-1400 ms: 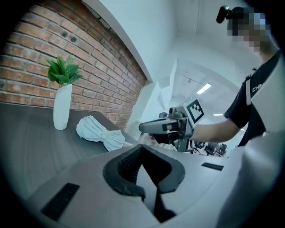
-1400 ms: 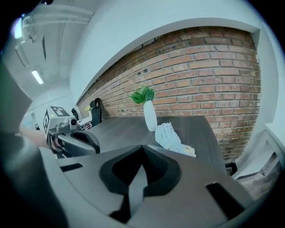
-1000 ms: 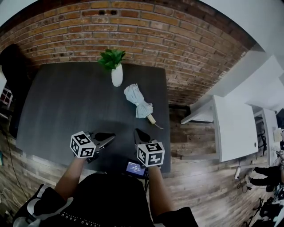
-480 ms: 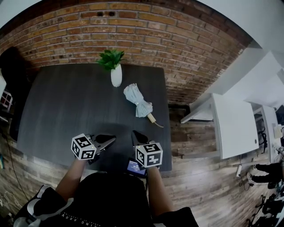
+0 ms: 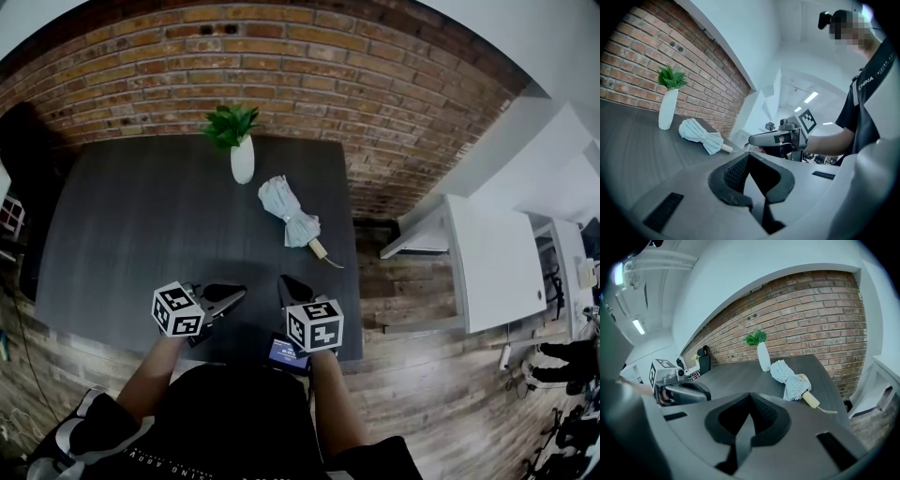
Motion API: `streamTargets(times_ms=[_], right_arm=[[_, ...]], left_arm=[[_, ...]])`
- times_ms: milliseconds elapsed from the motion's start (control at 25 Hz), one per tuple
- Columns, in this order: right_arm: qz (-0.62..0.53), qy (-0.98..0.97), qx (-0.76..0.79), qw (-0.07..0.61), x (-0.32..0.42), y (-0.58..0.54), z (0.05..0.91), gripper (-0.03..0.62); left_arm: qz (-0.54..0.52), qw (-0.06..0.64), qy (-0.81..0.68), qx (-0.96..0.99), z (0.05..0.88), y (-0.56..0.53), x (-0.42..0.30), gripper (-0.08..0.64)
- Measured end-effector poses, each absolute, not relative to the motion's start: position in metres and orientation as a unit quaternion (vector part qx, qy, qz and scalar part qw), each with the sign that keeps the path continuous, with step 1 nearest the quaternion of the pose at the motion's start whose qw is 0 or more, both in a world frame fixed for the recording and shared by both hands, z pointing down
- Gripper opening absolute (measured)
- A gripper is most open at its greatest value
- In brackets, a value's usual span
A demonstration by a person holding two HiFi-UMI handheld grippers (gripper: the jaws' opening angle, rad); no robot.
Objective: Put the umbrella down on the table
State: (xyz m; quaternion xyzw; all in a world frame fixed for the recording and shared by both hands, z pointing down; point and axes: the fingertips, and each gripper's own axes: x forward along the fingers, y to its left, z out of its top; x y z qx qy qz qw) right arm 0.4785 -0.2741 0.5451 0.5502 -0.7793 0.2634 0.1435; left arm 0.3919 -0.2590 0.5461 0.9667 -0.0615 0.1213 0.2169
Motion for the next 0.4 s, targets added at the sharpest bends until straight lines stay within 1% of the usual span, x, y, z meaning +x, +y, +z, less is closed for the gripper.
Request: streamTargets(times_ms=[400], right_arm=[[0.264, -0.781, 0.547, 0.144, 0.479, -0.27, 0.548, 0.008]], left_arm=[[0.142, 0.212, -0.064, 0.965, 0.557, -0.255, 0.397, 0.003]])
